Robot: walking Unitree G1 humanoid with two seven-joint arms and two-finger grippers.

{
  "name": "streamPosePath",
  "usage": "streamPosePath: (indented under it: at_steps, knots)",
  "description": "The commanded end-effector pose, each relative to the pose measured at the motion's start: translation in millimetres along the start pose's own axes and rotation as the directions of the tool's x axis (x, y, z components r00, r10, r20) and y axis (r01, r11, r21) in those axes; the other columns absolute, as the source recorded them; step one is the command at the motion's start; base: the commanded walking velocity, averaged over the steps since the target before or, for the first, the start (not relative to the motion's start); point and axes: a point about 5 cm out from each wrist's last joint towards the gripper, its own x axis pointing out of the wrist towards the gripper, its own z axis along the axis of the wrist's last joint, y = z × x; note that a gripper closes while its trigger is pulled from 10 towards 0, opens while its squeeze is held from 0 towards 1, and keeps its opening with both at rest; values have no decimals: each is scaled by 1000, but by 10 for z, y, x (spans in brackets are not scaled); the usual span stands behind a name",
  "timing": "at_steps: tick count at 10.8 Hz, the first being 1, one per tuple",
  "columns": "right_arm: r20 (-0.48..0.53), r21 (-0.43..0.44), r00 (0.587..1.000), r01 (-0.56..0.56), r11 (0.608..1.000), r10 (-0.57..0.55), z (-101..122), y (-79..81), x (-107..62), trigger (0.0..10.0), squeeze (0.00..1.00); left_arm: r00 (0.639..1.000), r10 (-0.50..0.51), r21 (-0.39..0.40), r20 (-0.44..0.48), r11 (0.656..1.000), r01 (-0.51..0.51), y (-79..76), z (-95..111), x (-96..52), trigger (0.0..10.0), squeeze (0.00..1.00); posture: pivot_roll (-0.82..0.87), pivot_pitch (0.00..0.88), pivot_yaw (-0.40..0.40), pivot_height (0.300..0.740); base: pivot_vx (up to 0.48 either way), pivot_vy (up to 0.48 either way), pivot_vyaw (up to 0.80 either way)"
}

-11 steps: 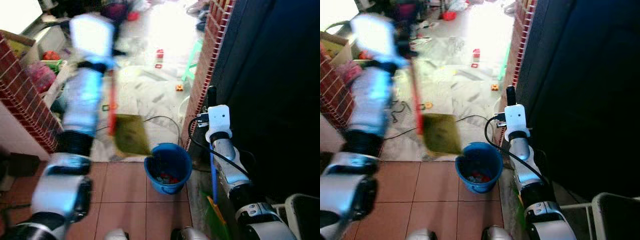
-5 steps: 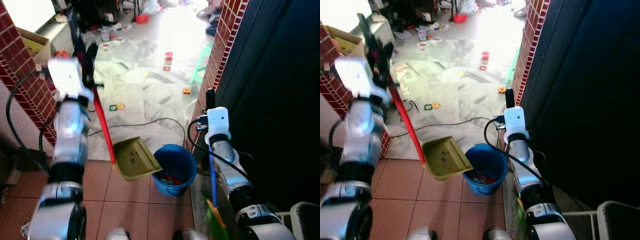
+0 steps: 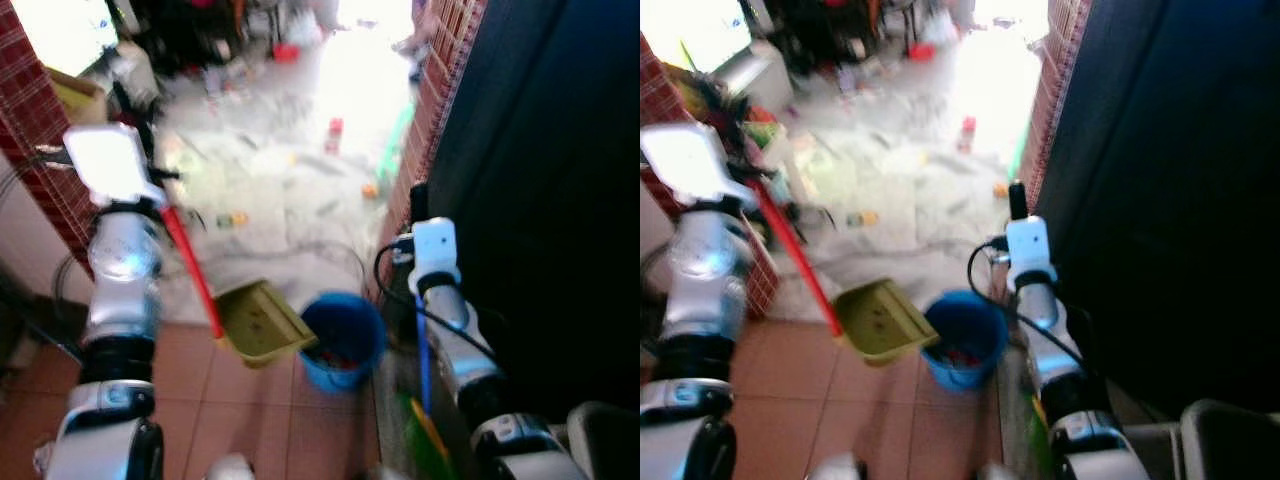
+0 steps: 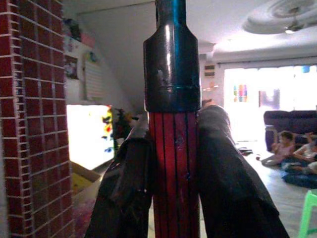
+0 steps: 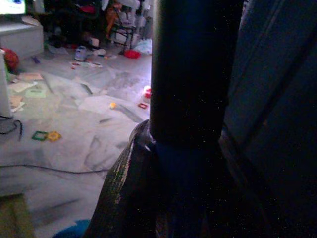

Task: Sweep floor

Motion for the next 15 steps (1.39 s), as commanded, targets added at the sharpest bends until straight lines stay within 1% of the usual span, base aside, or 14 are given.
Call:
streamPosePath:
  at_steps: [1, 2, 3, 4, 5, 6, 7, 8, 10, 11, 12, 13, 14, 15]
  knots:
    - [36, -3, 999, 1, 1000, -1, 92, 4, 31, 10000, 0, 999, -19, 88, 42, 996, 15, 34, 112, 71, 10000, 0, -9, 6, -17, 740, 0, 0, 0]
    - [35, 0, 999, 2, 1000, -2, 91, 7, 31, 10000, 0, 1000, 14, 114, 28, 993, -18, 82, 65, 29, 10000, 0, -10, 6, -15, 740, 0, 0, 0]
    - [35, 1, 999, 4, 1000, -4, 90, 3, 28, 10000, 0, 1000, 28, 123, 14, 992, -29, 105, 41, -11, 10000, 0, -10, 6, -15, 740, 0, 0, 0]
    - [34, 2, 999, 6, 1000, -6, 89, -2, 27, 10000, 0, 999, 46, 131, 18, 990, -48, 124, 54, -18, 10000, 0, -10, 7, -17, 740, 0, 0, 0]
    - [33, 0, 999, 3, 1000, -3, 88, -2, 28, 10000, 0, 998, 31, 114, 45, 993, -36, 109, 141, 22, 10000, 0, -9, 6, -19, 740, 0, 0, 0]
    - [33, 0, 999, 0, 1000, 0, 88, 2, 32, 10000, 0, 998, 27, 96, 50, 995, -32, 94, 171, 50, 10000, 0, -6, 5, -22, 740, 0, 0, 0]
    - [31, -1, 1000, -4, 1000, 4, 88, 9, 38, 10000, 0, 997, 20, 76, 70, 997, -25, 59, 247, 116, 10000, 0, -4, 4, -24, 740, 0, 0, 0]
    - [30, 0, 1000, -7, 1000, 7, 90, 23, 43, 10000, 0, 997, 16, 59, 73, 998, -21, 12, 269, 159, 10000, 0, 1, 3, -23, 740, 0, 0, 0]
    - [33, 7, 999, 4, 1000, -4, 99, 25, 49, 10000, 0, 998, 0, 38, 67, 999, -2, -127, 256, 237, 10000, 0, -8, 0, -11, 740, 0, 0, 0]
    - [33, 9, 999, 7, 1000, -8, 98, 23, 49, 10000, 0, 998, 5, 40, 70, 999, -8, -167, 256, 271, 10000, 0, -6, 0, -9, 740, 0, 0, 0]
    - [33, 10, 999, 8, 1000, -9, 100, 31, 52, 10000, 0, 997, -8, 46, 76, 999, 5, -242, 257, 309, 10000, 0, -7, 0, -6, 740, 0, 0, 0]
    - [34, 14, 999, 13, 1000, -13, 105, 32, 54, 10000, 0, 996, -54, 37, 70, 998, 51, -383, 237, 320, 10000, 0, -8, 0, -4, 740, 0, 0, 0]
    - [35, 16, 999, 15, 1000, -15, 108, 32, 56, 10000, 0, 990, -124, 32, 61, 992, 122, -564, 214, 301, 10000, 0, -7, 0, -1, 740, 0, 0, 0]
    - [34, 18, 999, 16, 1000, -16, 107, 36, 59, 10000, 0, 981, -187, 3, 53, 982, 187, -728, 199, 282, 10000, 0, -5, 0, 1, 740, 0, 0, 0]
